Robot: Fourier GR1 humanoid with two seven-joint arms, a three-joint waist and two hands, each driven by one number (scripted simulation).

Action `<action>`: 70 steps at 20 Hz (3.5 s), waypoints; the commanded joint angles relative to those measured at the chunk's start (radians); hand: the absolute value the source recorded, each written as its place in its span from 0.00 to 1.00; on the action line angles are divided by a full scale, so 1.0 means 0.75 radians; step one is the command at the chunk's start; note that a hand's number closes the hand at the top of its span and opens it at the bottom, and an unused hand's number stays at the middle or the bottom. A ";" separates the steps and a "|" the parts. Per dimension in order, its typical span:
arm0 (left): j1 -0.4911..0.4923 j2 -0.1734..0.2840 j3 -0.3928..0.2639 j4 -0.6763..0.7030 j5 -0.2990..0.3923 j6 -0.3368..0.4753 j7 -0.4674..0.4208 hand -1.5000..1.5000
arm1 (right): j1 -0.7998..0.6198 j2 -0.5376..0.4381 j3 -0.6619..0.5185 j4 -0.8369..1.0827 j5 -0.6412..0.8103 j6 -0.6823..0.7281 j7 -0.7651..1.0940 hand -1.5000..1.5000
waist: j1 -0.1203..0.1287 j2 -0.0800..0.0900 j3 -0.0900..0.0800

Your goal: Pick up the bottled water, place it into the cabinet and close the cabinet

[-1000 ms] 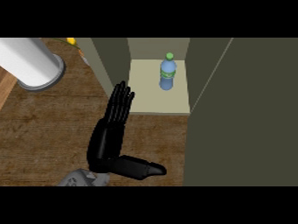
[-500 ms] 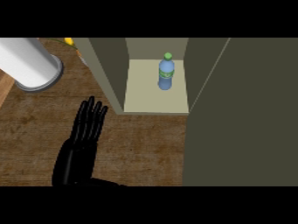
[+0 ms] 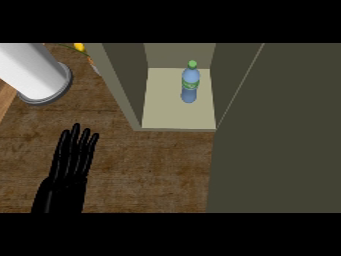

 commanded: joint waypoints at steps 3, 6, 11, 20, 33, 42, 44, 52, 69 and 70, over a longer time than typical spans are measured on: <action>0.080 0.058 0.051 -0.087 0.037 -0.026 0.007 0.00 | -0.173 0.069 0.319 -0.196 0.230 -0.057 0.225 1.00 | 0.019 0.000 -0.003; 0.110 0.117 0.124 -0.126 0.094 -0.064 0.030 0.00 | -0.285 0.094 0.359 -0.108 0.286 -0.060 0.229 1.00 | 0.013 -0.011 -0.003; 0.171 0.116 0.118 -0.112 0.099 -0.121 -0.028 0.00 | -0.498 0.178 0.380 -0.060 0.305 -0.106 0.389 1.00 | 0.032 -0.007 -0.008; 0.230 0.198 0.239 -0.125 0.178 -0.222 -0.050 0.00 | -0.826 0.186 0.434 0.115 0.300 -0.290 0.493 1.00 | 0.035 -0.003 -0.009; 0.255 0.222 0.286 -0.110 0.220 -0.304 -0.074 0.00 | -1.002 0.182 0.357 0.186 0.212 -0.295 0.540 1.00 | 0.069 0.018 -0.012; 0.290 0.248 0.300 -0.112 0.229 -0.373 -0.102 0.00 | -0.979 0.181 0.319 0.209 0.133 -0.297 0.534 1.00 | 0.110 0.028 -0.013; 0.288 0.271 0.313 -0.120 0.244 -0.386 -0.081 0.00 | -0.970 0.182 0.330 0.212 0.097 -0.292 0.528 1.00 | 0.119 0.033 -0.012; 0.281 0.288 0.302 -0.143 0.246 -0.451 -0.092 0.00 | -0.890 0.154 0.374 0.354 -0.260 -0.162 0.604 1.00 | 0.228 0.081 -0.013; 0.327 0.316 0.368 -0.121 0.283 -0.489 -0.102 0.00 | -0.843 0.186 -0.043 0.391 -0.452 -0.491 0.460 1.00 | 0.133 0.065 -0.006; 0.322 0.316 0.380 -0.117 0.284 -0.495 -0.112 0.00 | -0.874 0.186 -0.078 0.412 -0.458 -0.510 0.459 1.00 | 0.142 0.066 -0.006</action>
